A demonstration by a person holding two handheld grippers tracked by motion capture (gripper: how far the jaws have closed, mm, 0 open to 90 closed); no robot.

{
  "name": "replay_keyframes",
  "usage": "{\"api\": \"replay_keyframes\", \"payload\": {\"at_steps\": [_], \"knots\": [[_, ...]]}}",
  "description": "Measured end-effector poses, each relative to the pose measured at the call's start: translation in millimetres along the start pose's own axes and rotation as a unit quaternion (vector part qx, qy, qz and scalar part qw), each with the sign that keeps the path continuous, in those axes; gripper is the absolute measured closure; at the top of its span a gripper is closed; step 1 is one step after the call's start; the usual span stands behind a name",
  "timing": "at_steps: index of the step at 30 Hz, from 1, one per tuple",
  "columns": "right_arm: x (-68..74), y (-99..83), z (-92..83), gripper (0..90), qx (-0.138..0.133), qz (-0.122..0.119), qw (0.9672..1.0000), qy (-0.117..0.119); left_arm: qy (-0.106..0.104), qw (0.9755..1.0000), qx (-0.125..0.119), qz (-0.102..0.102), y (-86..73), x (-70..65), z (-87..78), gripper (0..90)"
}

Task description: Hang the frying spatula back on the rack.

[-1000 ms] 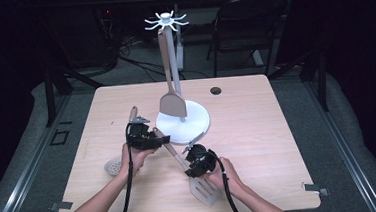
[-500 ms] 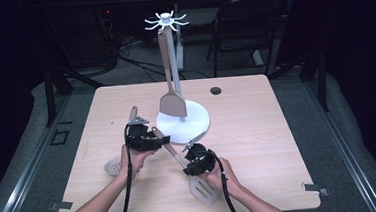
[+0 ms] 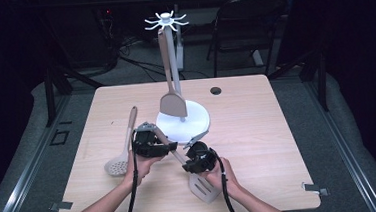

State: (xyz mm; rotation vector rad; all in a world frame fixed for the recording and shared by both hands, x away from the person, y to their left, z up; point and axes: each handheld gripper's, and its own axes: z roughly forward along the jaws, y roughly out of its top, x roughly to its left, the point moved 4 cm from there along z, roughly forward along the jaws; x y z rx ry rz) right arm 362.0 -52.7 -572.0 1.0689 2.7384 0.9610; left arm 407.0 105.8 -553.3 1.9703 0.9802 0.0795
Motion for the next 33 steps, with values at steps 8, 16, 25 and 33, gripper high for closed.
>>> {"api": "replay_keyframes", "payload": {"at_steps": [8,16,25,33], "knots": [[-4.7,1.1,-3.1,77.7,-0.015,0.018,0.9996,-0.013,-0.014,0.9999,-0.001,0.003,-3.2,-8.6,6.4,48.0],[-5.0,3.3,-3.9,77.6,-0.027,0.027,0.9991,-0.018,-0.009,0.9998,-0.017,0.004,-4.5,-13.7,8.1,53.1],[-2.8,11.3,-1.6,77.7,-0.038,0.022,0.9987,-0.025,-0.023,0.9992,-0.029,-0.014,-5.2,-9.8,5.5,59.2],[-2.7,12.3,-4.0,77.7,-0.042,0.017,0.9986,-0.028,-0.032,0.9991,-0.024,-0.015,-6.5,-14.3,8.4,60.8]]}}
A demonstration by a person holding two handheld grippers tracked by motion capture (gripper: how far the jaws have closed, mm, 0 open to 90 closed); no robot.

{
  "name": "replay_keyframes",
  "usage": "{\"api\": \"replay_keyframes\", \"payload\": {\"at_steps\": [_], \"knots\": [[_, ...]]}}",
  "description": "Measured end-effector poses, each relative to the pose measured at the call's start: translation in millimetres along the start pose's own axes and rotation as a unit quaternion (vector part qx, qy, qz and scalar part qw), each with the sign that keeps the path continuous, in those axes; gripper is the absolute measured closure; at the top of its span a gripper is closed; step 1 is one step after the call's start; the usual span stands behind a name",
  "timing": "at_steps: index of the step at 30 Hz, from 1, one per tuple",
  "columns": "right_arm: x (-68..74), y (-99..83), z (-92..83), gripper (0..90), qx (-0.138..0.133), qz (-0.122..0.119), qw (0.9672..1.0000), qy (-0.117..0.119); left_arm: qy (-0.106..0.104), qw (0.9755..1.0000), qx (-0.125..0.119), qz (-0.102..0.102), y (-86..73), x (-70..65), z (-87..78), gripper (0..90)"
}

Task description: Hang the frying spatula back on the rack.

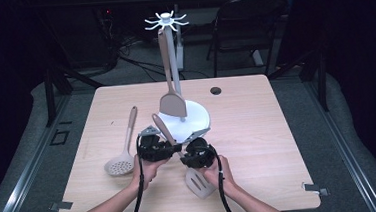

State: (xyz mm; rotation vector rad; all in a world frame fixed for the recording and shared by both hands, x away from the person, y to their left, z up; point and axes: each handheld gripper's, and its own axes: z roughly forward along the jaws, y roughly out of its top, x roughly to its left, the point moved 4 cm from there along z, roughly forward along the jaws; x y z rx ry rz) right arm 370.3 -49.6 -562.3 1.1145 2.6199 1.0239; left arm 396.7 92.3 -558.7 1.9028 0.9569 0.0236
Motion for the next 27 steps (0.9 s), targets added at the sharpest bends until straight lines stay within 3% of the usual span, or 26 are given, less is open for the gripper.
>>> {"api": "replay_keyframes", "payload": {"at_steps": [9,12,16,19,22,27], "knots": [[0.1,1.3,-3.7,76.1,-0.007,-0.001,0.9999,0.010,-0.032,0.9994,-0.010,-0.008,4.2,-1.8,-2.8,67.0],[-0.5,1.7,-7.5,69.6,-0.019,0.002,0.9996,0.018,-0.033,0.9992,-0.019,-0.009,5.3,-1.8,-4.7,68.1],[-3.3,1.5,-13.8,58.6,-0.020,-0.001,0.9995,0.024,-0.037,0.9991,-0.019,-0.008,7.2,-1.2,-6.2,68.9],[-7.0,0.9,-17.2,44.2,-0.019,0.002,0.9996,0.021,-0.041,0.9989,-0.021,-0.008,8.7,-2.2,-7.5,69.5],[-10.1,-1.5,-19.1,20.4,0.003,-0.009,0.9995,0.031,-0.050,0.9982,-0.032,-0.007,10.3,-2.8,-9.3,70.7],[-19.6,-5.2,-26.9,13.4,0.005,0.003,0.9996,0.028,-0.055,0.9980,-0.032,-0.004,12.6,-4.2,-10.9,71.3]]}}
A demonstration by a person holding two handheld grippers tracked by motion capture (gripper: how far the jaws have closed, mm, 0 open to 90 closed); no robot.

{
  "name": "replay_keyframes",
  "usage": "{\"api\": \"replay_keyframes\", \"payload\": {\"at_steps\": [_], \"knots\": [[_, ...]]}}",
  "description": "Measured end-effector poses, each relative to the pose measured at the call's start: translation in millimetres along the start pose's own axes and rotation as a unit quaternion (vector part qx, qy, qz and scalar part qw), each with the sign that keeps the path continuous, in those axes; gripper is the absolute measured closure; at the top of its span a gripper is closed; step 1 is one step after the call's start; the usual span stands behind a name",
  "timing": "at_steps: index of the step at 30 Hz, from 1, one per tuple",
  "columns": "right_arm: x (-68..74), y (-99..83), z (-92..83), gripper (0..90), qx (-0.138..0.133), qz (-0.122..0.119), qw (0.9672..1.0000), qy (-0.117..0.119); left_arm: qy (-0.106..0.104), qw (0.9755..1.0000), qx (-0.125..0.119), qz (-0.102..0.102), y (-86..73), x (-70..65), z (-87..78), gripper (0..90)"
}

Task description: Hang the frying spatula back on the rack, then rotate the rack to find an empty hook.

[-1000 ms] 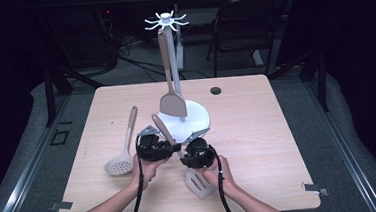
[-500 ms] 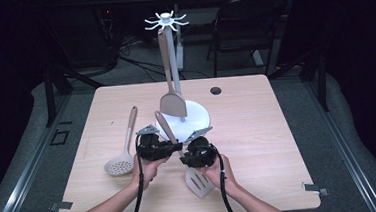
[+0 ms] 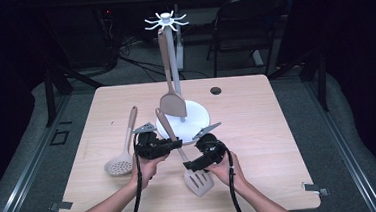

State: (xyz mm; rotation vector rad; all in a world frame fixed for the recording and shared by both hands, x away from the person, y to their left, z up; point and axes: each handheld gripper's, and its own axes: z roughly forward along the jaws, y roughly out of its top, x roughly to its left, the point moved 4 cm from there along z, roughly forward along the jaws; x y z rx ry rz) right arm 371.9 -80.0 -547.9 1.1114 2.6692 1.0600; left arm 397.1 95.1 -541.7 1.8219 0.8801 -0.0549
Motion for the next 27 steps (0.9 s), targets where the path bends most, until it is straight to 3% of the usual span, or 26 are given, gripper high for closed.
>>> {"api": "replay_keyframes", "payload": {"at_steps": [5,10,18,27], "knots": [[-7.8,-3.5,-11.2,7.4,0.006,0.001,0.9999,-0.010,-0.010,0.9999,-0.008,-0.009,1.9,-2.3,-0.3,72.7],[-13.5,-5.8,-17.5,3.0,0.006,-0.003,0.9998,-0.019,-0.016,0.9998,-0.010,-0.002,5.5,-5.5,-1.1,73.6],[-25.9,-7.5,-20.2,2.1,0.012,0.003,0.9996,-0.027,-0.040,0.9989,-0.016,-0.018,12.0,-9.9,-3.7,76.2],[-31.3,-7.9,-22.4,2.3,0.014,0.006,0.9993,-0.035,-0.053,0.9983,-0.020,0.008,23.1,-17.0,-8.5,77.6]]}}
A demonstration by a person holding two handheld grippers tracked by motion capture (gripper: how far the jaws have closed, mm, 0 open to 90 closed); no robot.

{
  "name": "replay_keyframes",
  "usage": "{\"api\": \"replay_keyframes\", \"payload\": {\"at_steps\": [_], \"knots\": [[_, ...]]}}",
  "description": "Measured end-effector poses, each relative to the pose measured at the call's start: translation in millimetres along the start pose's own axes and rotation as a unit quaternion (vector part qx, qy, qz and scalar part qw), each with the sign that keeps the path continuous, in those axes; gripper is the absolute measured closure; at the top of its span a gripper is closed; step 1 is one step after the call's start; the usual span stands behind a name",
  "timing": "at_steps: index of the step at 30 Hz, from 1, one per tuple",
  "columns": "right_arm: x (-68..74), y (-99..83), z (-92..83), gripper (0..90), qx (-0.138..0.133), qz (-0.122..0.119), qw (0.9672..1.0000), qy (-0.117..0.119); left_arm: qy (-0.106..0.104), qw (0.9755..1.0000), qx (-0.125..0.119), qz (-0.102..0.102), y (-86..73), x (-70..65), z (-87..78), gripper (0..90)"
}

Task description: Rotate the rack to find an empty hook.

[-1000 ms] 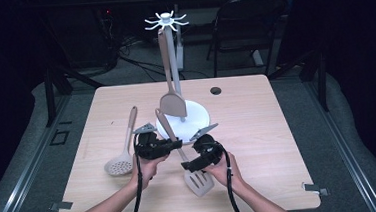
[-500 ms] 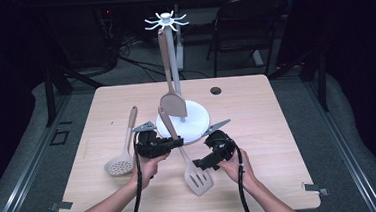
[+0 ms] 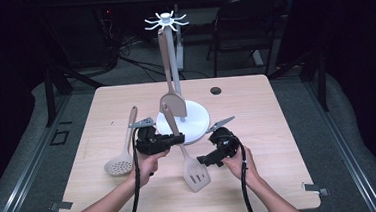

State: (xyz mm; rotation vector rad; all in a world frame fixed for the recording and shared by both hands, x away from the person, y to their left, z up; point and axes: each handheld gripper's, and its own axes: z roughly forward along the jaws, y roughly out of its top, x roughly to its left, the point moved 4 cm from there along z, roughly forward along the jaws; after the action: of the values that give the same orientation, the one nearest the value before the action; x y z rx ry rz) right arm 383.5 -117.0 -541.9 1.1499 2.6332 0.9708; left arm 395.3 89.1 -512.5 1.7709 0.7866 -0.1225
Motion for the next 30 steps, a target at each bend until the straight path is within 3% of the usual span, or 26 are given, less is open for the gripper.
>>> {"api": "replay_keyframes", "payload": {"at_steps": [12,30], "knots": [[-3.2,-0.6,0.1,2.6,0.005,0.004,1.0000,-0.005,-0.001,0.9989,-0.004,0.047,16.3,-6.9,-6.7,77.6],[-9.4,-1.4,-1.8,2.7,0.006,0.001,0.9998,-0.020,0.004,0.9956,0.015,0.093,39.7,-8.7,-3.8,77.6]]}}
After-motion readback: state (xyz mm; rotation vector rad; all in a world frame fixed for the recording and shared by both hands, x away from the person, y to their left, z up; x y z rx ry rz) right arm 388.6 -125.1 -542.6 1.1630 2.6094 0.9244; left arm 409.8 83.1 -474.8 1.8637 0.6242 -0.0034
